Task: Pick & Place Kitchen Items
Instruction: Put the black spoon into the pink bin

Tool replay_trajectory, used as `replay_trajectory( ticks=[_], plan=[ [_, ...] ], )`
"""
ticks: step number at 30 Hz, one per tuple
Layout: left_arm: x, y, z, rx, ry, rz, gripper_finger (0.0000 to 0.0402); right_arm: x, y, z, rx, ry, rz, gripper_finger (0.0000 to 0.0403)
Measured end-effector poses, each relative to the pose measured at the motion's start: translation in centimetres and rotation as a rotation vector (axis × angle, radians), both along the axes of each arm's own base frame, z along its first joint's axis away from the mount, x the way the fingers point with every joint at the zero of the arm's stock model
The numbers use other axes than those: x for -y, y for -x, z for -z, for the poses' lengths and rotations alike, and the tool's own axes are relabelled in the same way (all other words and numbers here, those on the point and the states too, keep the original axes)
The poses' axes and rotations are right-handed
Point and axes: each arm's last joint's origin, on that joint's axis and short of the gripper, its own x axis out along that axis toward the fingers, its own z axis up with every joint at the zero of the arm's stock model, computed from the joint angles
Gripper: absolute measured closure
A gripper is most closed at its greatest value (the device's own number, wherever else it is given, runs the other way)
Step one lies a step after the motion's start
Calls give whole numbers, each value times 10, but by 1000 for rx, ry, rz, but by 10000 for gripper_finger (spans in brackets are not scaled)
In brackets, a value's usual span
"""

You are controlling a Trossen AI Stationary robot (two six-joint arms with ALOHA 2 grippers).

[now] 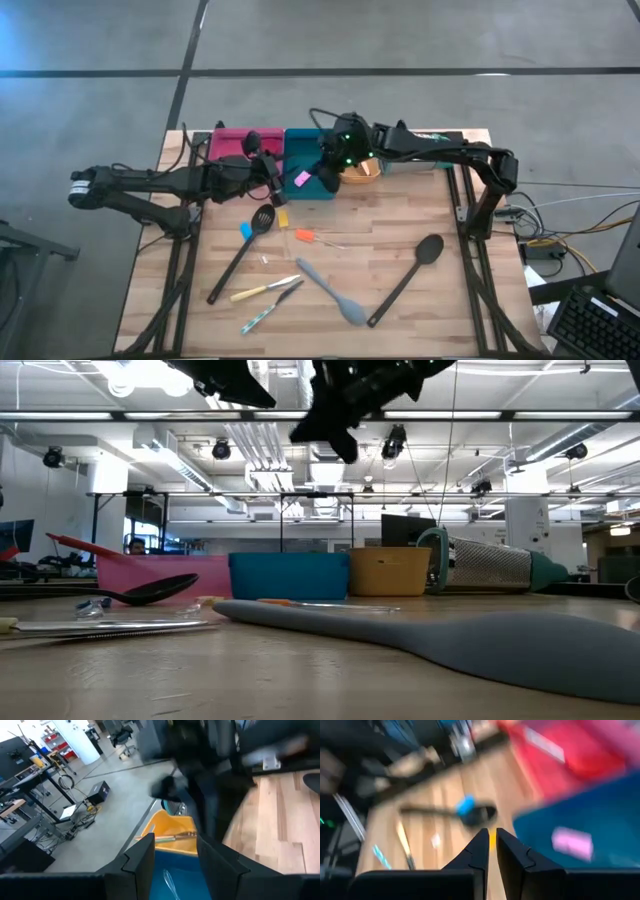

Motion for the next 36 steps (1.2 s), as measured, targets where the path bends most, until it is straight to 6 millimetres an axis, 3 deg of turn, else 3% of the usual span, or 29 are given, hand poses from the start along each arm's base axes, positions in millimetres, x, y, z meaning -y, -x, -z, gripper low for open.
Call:
replay_trajectory(
  ticks=[4, 7, 22, 26, 32, 36],
  plan=[
    [0, 2, 4, -44, 3, 1, 250, -6, -3, -10, 77, -24, -63, 374],
    [0, 4, 9, -105, 10, 0, 250, -14, 1, -15, 117, -53, -256, 369],
    [3, 27, 15, -240, 89, -20, 250, -97, 5, -17, 37, -62, -511, 330],
    [4, 35, 16, -264, 109, -29, 250, -114, 14, -21, -20, 25, -446, 321],
    [9, 43, 20, -294, 173, -40, 251, -130, 38, -26, -207, 280, -150, 315],
    [18, 46, 24, -309, 256, -30, 251, -139, 54, -28, -278, 351, -10, 308]
  ],
)
